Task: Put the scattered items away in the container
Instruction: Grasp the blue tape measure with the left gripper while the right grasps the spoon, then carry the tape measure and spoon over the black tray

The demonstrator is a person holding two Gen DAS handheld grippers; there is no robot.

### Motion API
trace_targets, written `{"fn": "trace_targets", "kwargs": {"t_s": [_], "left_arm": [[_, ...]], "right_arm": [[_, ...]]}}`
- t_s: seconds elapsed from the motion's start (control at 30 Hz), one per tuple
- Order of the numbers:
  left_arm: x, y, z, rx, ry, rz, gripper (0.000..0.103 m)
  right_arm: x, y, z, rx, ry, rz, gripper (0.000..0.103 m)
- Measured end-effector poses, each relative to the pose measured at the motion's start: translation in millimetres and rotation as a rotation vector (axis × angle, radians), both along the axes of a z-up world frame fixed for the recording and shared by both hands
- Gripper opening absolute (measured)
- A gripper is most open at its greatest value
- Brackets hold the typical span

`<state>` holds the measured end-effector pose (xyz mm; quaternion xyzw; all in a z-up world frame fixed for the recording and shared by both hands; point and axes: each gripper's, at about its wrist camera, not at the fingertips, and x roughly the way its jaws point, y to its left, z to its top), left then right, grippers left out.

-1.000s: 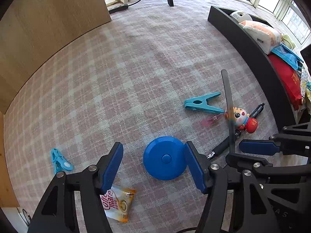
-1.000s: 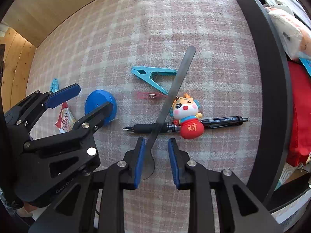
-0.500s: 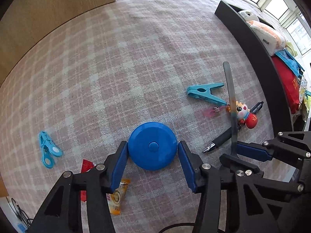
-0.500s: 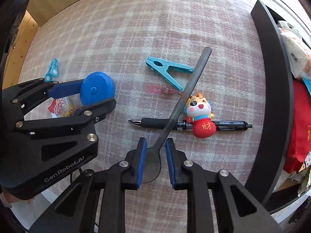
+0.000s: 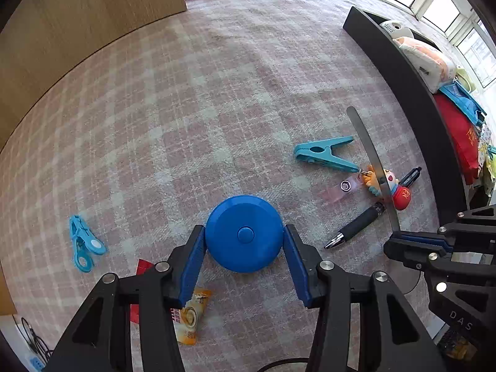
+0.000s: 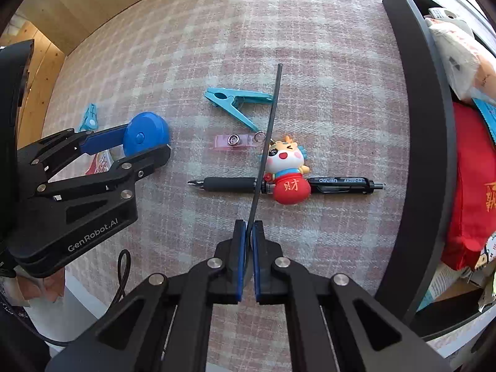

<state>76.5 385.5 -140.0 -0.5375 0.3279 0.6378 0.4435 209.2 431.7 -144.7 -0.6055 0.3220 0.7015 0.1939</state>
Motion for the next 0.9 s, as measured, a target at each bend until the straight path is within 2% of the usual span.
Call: {"fn": "trace_targets", "kwargs": {"t_s": [0.17,0.3,0.57,0.67,0.73,0.9], "left_arm": [[-10.5,-8.4,19.7,0.039,-0.010,-0.005,0.048],[-0.3,8.4,43.1,0.083,-0.010,-0.044,0.048],[84.9,71.9,88.8,0.159,-0.037,-0.198,0.048],[110.1,96.3,104.6,0.182,-0.047,-0.254,0.048],[126.4,97.7,126.2,0.198,-0.045,-0.291,0.048],[163.8,133.2,145.2,0.229,-0.050,-0.369,0.048]], "right_arm": [[26.0,13.3,16.3,-0.002,0.040,-0.024,0.005],[43.7,27.2,37.8,0.035,0.084,-0.066,0.005],[106.6,75.6,85.0,0.119,0.134,-0.213,0.005],[136.1,102.1,98.7,0.172,0.130,-0.278,0.005],[151.6,117.2,108.3,0.203,0.117,-0.321,0.005],[205.3,149.7,134.8,0.260,0.082,-0.406,0.005]]}}
